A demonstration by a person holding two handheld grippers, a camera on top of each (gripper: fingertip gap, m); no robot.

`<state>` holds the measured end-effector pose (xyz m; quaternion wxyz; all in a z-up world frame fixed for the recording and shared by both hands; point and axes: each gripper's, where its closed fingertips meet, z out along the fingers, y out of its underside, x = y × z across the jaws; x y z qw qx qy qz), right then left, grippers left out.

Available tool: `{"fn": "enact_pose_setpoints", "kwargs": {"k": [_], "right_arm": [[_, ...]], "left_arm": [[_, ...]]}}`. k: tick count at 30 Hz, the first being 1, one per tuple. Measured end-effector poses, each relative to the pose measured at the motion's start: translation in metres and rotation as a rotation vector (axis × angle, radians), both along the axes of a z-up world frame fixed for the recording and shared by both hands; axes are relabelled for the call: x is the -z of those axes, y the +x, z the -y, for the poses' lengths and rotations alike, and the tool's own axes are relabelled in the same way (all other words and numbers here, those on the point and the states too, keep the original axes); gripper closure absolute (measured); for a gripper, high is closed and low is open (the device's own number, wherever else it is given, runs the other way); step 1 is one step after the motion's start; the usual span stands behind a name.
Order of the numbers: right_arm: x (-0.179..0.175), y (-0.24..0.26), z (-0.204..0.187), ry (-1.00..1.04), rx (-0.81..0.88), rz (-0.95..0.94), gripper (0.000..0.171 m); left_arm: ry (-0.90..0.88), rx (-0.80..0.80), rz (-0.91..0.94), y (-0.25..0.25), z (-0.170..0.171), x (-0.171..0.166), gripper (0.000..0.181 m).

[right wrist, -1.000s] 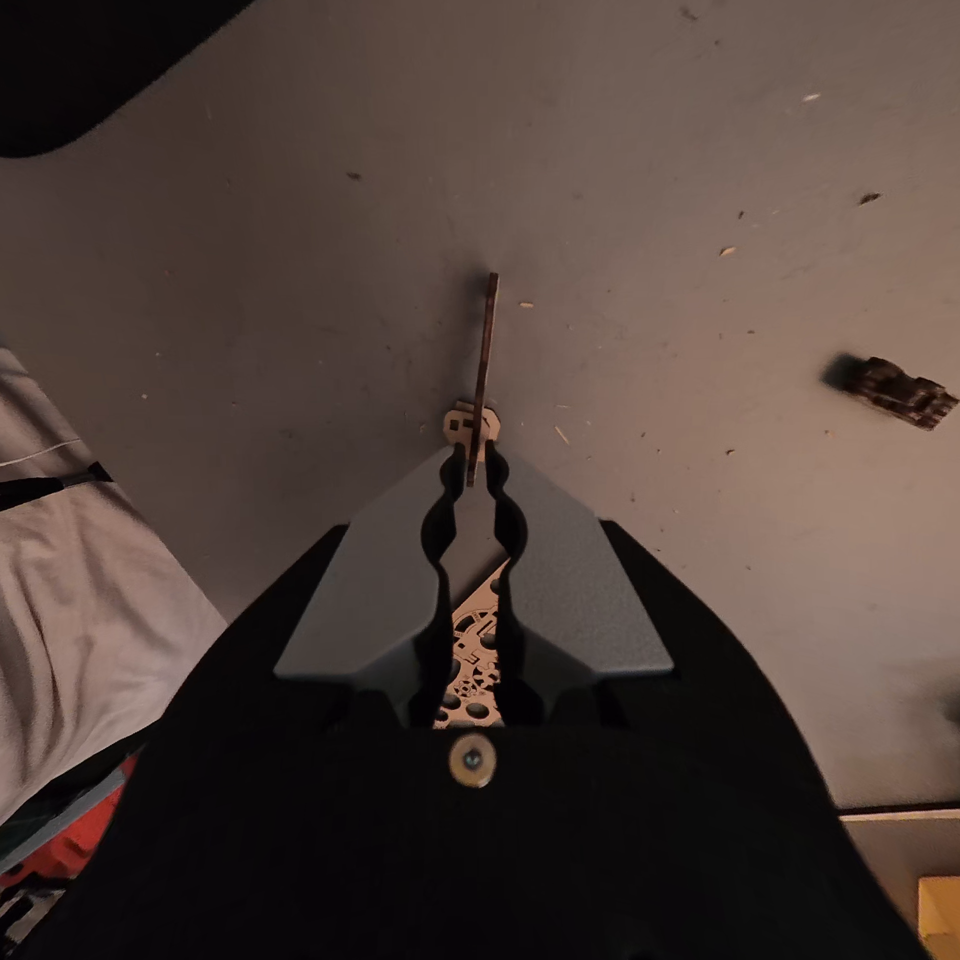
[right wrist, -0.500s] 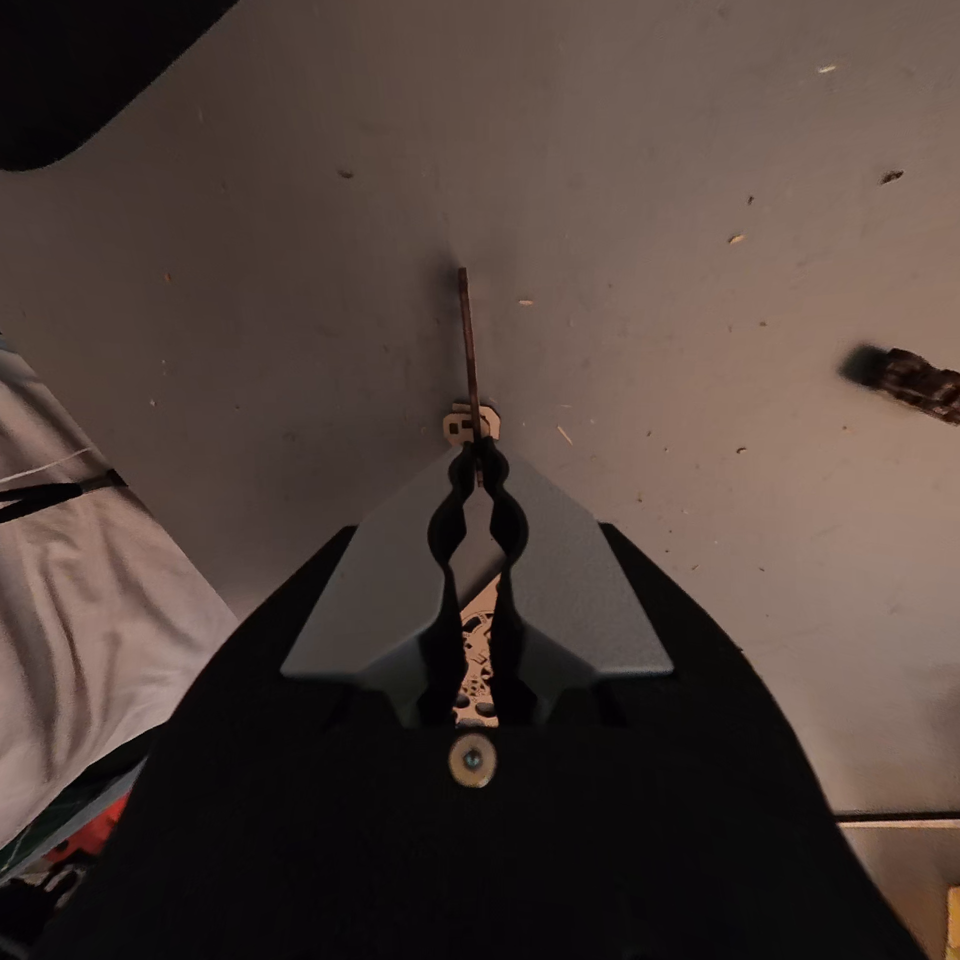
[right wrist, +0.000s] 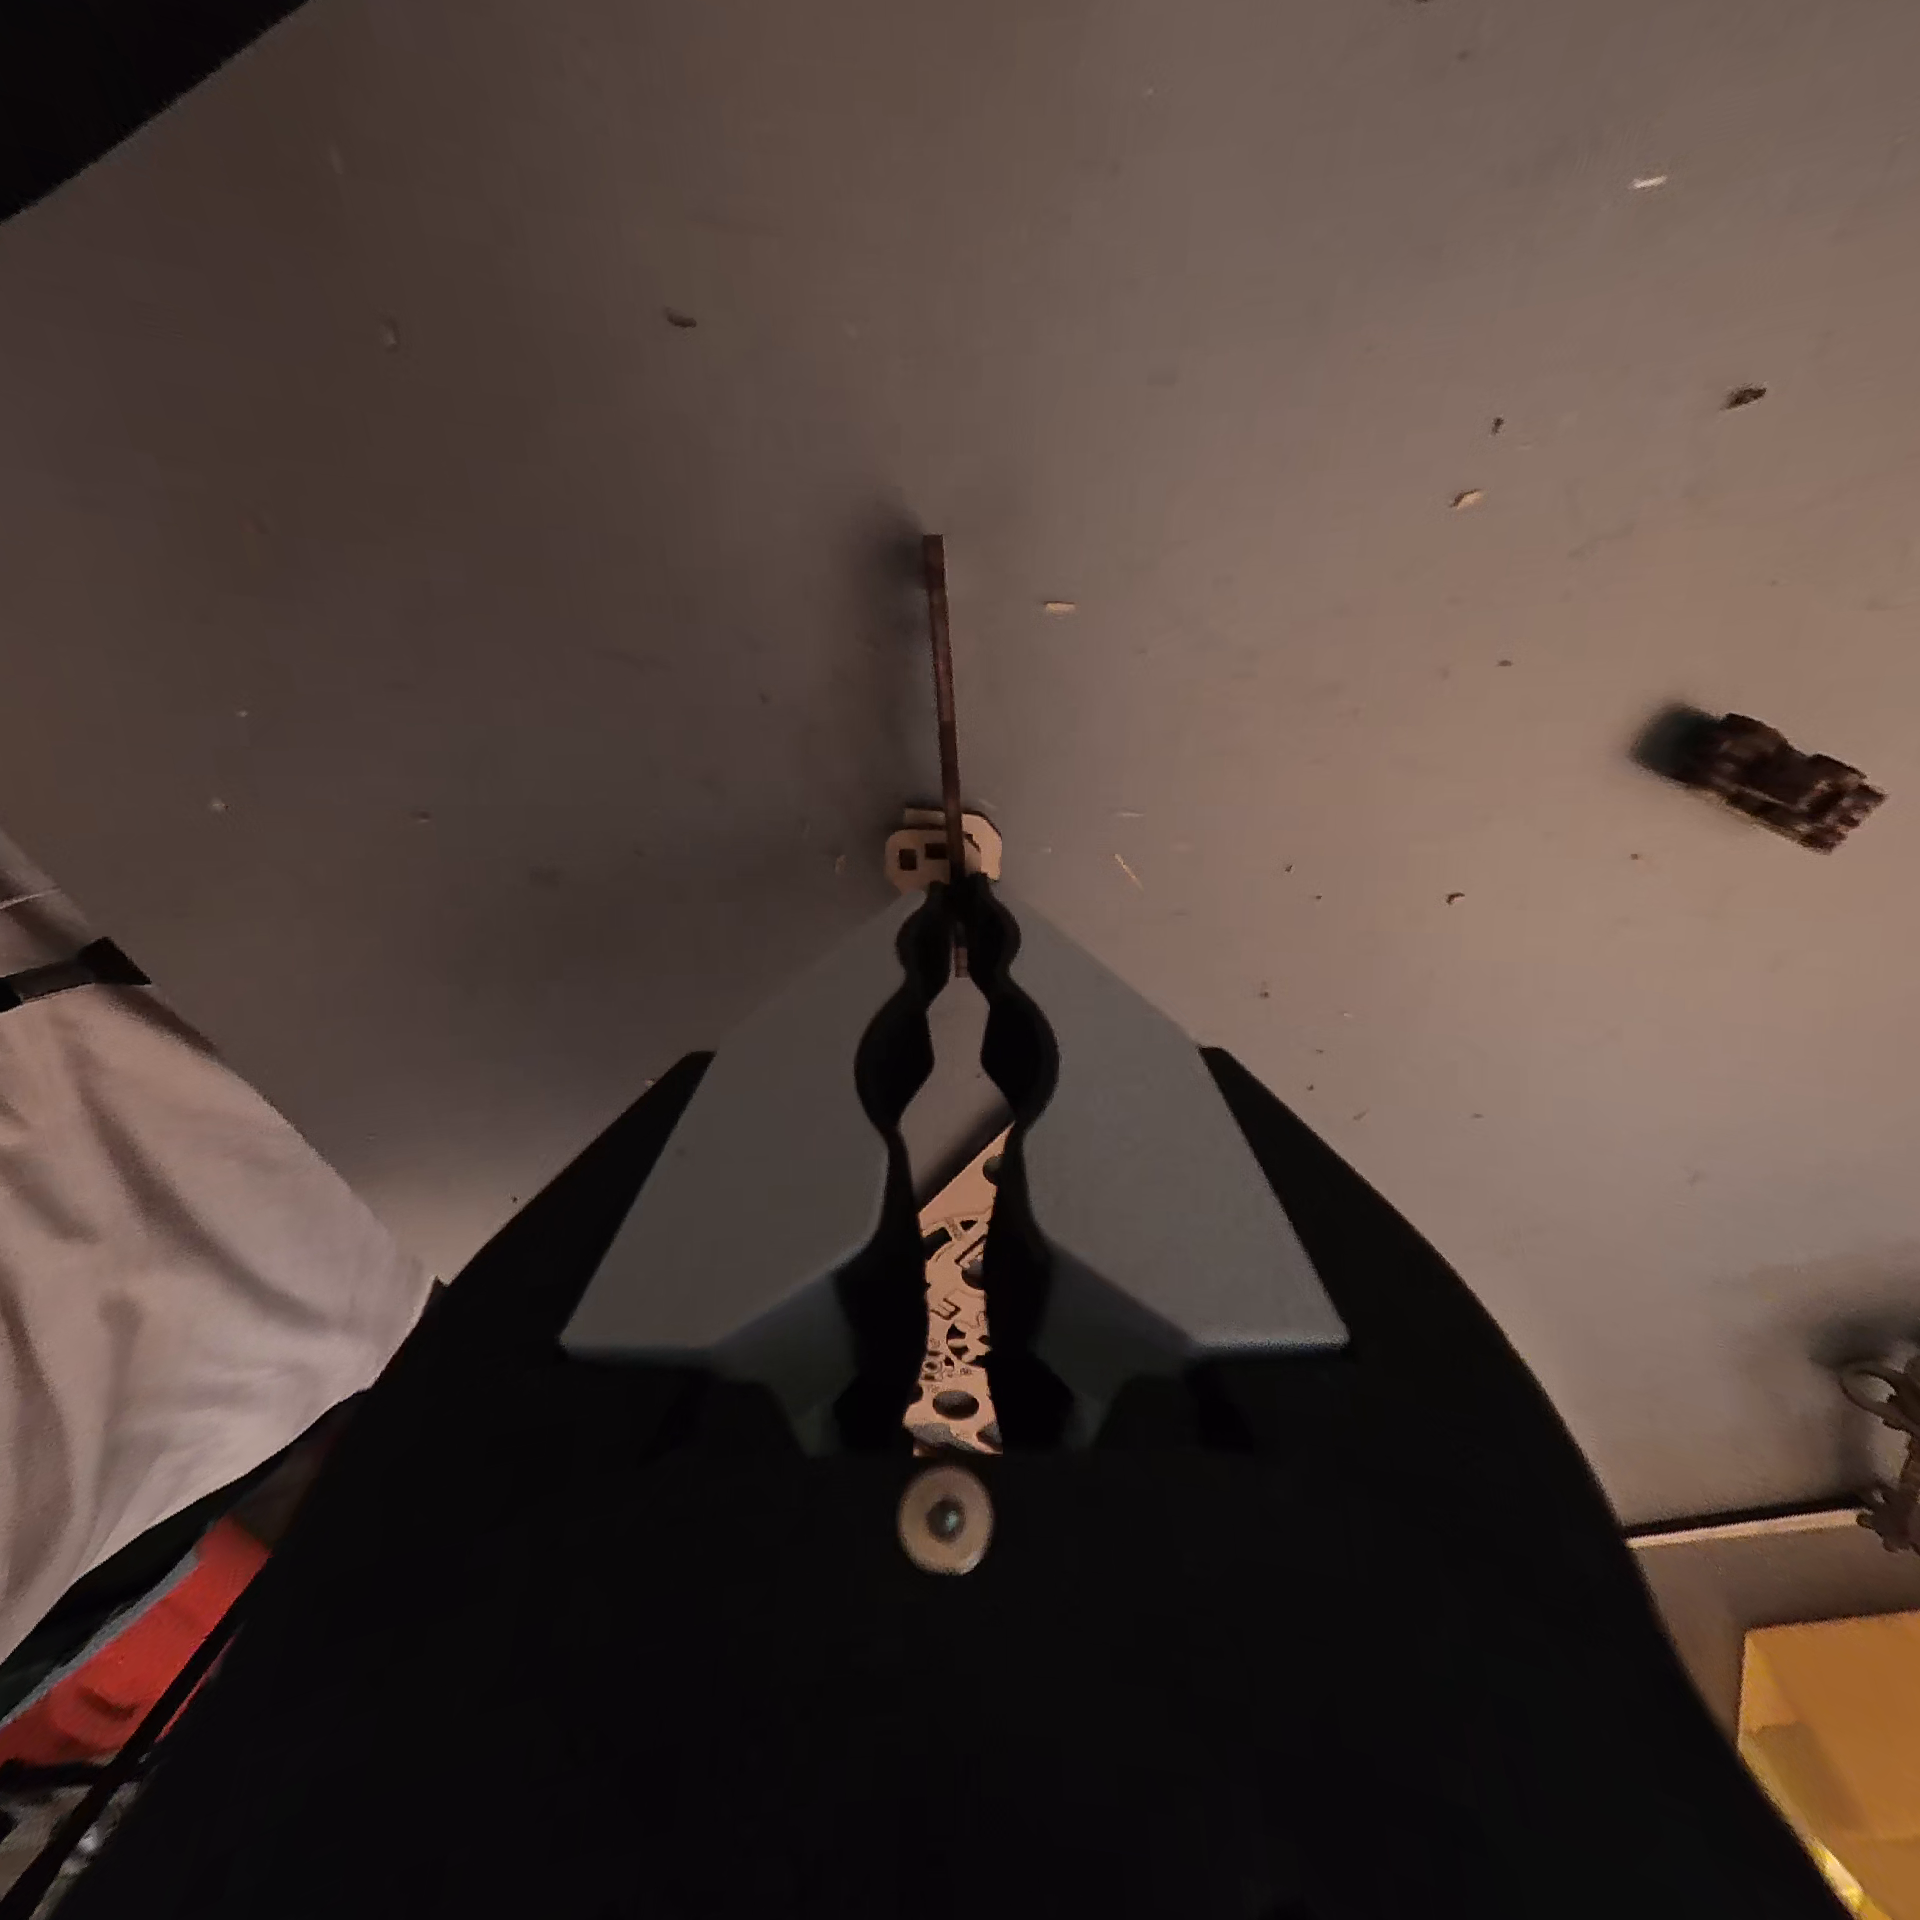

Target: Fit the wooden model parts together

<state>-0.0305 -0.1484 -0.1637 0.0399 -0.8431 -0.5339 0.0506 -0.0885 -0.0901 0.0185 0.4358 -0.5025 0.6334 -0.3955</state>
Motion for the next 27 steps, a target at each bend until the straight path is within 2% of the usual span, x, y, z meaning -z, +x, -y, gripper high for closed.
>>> {"fn": "enact_pose_setpoints", "kwargs": {"k": [6,12,15,21,27], "right_arm": [[0.0,0.0,0.0,0.059,-0.005,0.023,0.17],[0.0,-0.001,-0.001,-0.047,0.047,-0.066,0.17],[0.001,-0.001,-0.001,0.025,0.006,-0.016,0.17],[0.0,-0.002,0.002,0.015,-0.031,-0.045,0.169],[-0.019,-0.003,-0.006,0.057,-0.004,-0.13,0.165]], "left_arm": [[0.004,0.006,0.005,0.0,0.003,-0.003,0.145],[0.01,0.011,0.0,0.002,0.005,-0.002,0.144],[0.007,0.011,0.002,0.002,0.005,-0.002,0.144],[-0.01,0.024,-0.029,0.006,0.005,0.008,0.144],[-0.025,0.022,-0.035,0.007,0.003,0.013,0.144]]}}
